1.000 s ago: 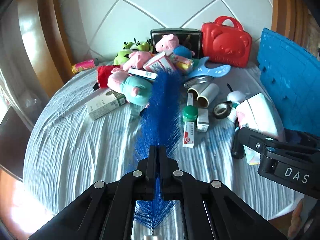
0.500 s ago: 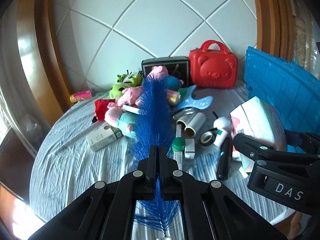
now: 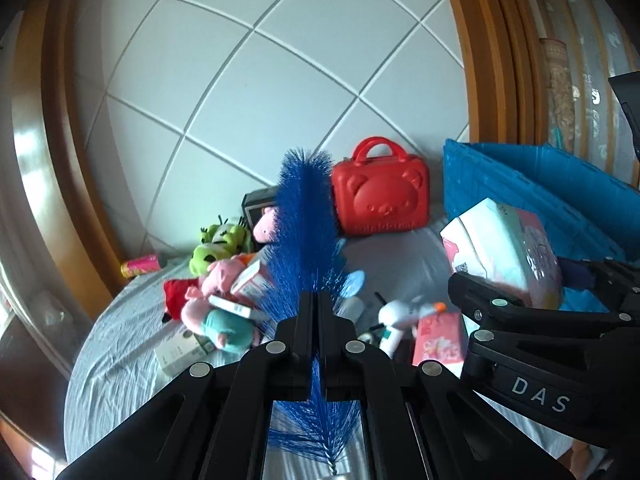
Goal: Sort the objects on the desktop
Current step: 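Lift the duster with the left tool while the right tool carries the Kotex pack to the bin, then open the left tool over the bin while the right tool releases the Kotex pack inside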
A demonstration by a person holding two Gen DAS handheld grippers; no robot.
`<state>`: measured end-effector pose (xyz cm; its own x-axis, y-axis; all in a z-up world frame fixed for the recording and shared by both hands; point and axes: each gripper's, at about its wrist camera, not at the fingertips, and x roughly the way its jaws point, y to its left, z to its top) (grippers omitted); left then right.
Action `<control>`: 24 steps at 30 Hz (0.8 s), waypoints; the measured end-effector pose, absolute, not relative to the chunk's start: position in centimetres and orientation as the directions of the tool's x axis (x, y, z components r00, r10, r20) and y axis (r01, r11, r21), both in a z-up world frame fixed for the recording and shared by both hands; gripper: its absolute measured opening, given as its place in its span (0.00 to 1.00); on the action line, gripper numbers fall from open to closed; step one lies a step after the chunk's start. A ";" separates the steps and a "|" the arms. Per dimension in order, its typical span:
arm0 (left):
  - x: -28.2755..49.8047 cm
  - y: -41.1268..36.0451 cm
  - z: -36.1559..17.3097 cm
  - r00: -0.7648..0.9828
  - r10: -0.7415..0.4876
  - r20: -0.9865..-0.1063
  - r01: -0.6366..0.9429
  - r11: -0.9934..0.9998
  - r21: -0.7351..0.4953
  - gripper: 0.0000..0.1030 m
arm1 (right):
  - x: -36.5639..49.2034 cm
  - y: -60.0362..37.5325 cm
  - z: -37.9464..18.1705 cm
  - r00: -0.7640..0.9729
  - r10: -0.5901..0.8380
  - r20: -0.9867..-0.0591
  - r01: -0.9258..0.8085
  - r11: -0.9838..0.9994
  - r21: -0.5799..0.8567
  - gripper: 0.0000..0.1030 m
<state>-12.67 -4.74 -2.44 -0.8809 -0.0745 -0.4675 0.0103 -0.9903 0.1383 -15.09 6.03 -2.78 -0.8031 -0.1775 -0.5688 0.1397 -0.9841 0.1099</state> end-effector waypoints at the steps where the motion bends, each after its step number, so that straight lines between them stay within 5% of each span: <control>1: -12.9 -3.4 -1.8 -0.888 -0.067 -0.456 0.004 -0.990 0.139 0.02 | -15.2 7.1 -2.1 -0.814 -0.170 -0.556 0.133 -0.985 0.107 0.80; 15: -15.8 21.5 6.7 -0.948 0.056 -0.313 -0.109 -0.982 0.154 0.01 | -17.5 32.9 5.2 -0.884 -0.037 -0.466 0.008 -0.998 0.064 0.80; 24: -17.3 36.2 4.4 -0.908 0.108 -0.405 -0.204 -0.958 0.201 0.02 | -18.5 47.0 2.6 -0.832 0.027 -0.554 -0.084 -0.993 0.079 0.80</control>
